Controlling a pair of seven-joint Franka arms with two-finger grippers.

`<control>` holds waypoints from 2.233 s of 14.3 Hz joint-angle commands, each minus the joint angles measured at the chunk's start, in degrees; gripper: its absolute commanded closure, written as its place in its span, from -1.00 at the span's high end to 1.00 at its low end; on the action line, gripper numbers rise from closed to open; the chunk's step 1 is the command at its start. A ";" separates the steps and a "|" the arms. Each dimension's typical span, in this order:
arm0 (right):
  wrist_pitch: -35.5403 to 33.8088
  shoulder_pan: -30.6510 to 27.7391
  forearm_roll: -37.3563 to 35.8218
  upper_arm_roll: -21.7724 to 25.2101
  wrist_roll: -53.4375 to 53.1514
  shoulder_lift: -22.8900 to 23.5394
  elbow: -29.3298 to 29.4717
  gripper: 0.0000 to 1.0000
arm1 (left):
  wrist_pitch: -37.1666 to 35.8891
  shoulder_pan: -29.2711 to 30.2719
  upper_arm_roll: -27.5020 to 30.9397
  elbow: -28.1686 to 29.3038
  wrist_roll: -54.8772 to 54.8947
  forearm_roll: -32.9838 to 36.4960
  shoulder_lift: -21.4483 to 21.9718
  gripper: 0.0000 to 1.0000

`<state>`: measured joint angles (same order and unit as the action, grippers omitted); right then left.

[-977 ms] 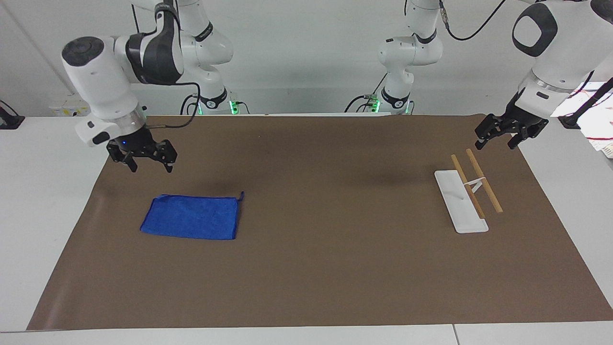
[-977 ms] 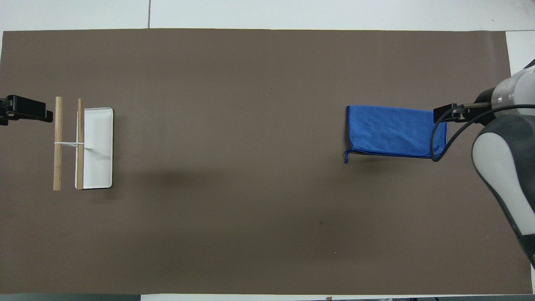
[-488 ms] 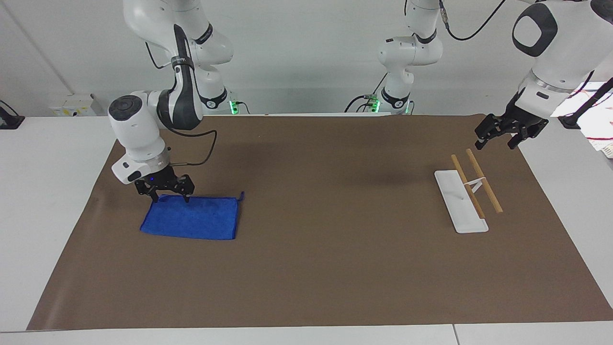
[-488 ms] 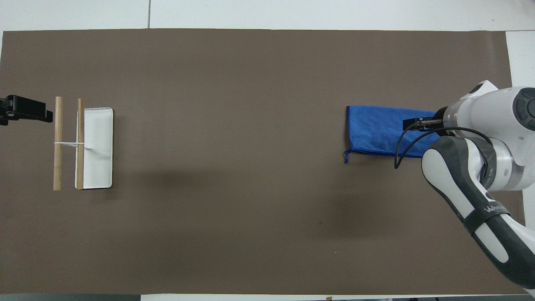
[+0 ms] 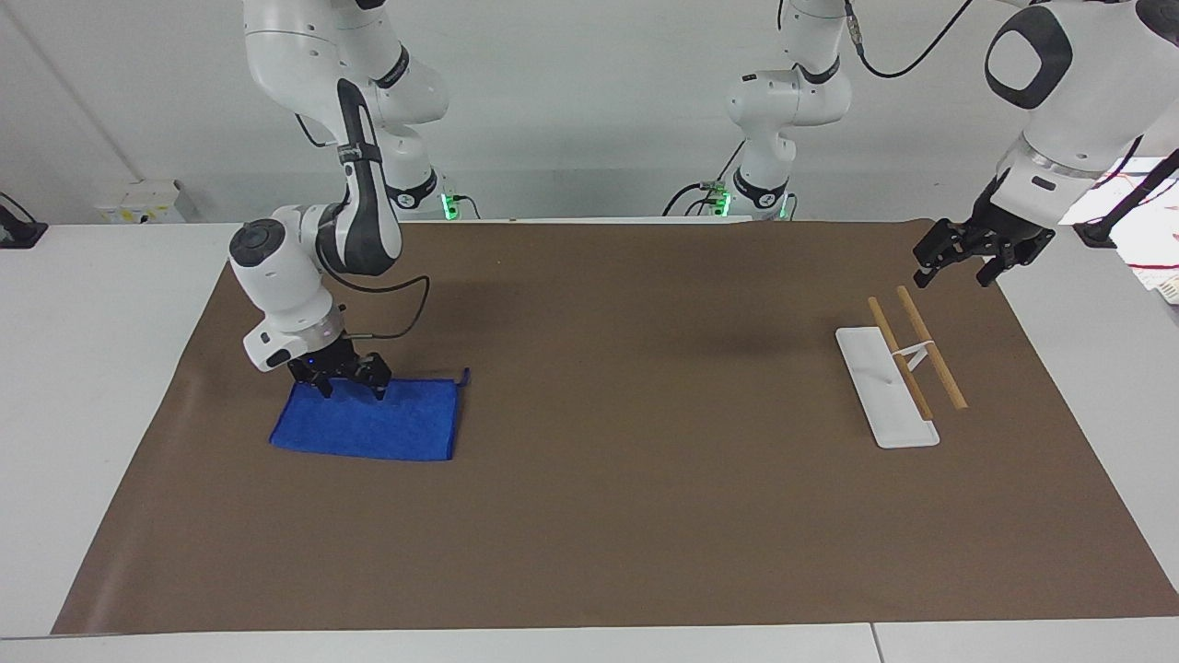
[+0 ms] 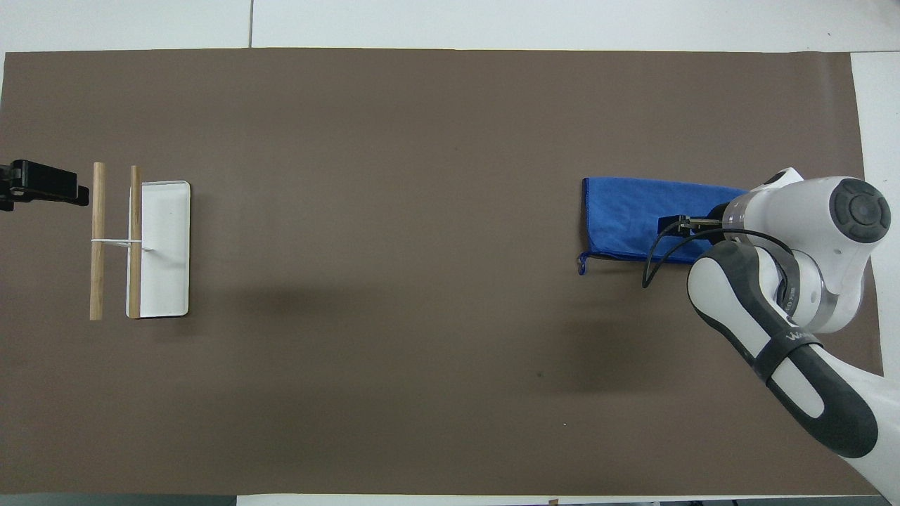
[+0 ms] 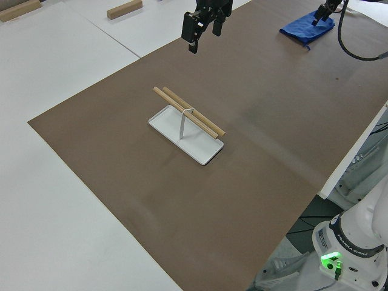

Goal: Right arm passes towel to left arm to hang
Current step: 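Reach the right gripper to the blue towel and grasp its edge, then lift the blue towel with the right gripper toward the left gripper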

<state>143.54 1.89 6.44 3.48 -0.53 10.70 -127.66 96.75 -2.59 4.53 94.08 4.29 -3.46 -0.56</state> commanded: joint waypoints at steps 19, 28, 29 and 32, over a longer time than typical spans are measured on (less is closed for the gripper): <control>-29.26 10.05 -2.40 -0.93 -11.40 -1.12 25.58 -1.00 | -0.07 -0.05 0.04 0.49 0.11 -0.23 0.56 1.00; -22.20 22.62 17.96 -1.11 -46.90 6.88 47.67 -1.00 | -0.07 -0.05 0.12 0.49 0.11 -0.23 0.56 1.00; -18.07 23.76 20.43 -1.02 -49.80 7.06 47.67 -1.00 | -0.07 -0.05 0.04 0.49 0.11 -0.23 0.65 1.00; -8.39 27.63 24.66 -1.11 -58.32 8.02 47.67 -1.00 | -0.24 -0.05 0.12 0.49 0.11 -0.23 0.56 1.00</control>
<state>131.87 28.13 28.66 2.32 -53.83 17.28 -81.88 96.74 -2.59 4.53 94.08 4.29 -3.46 -0.56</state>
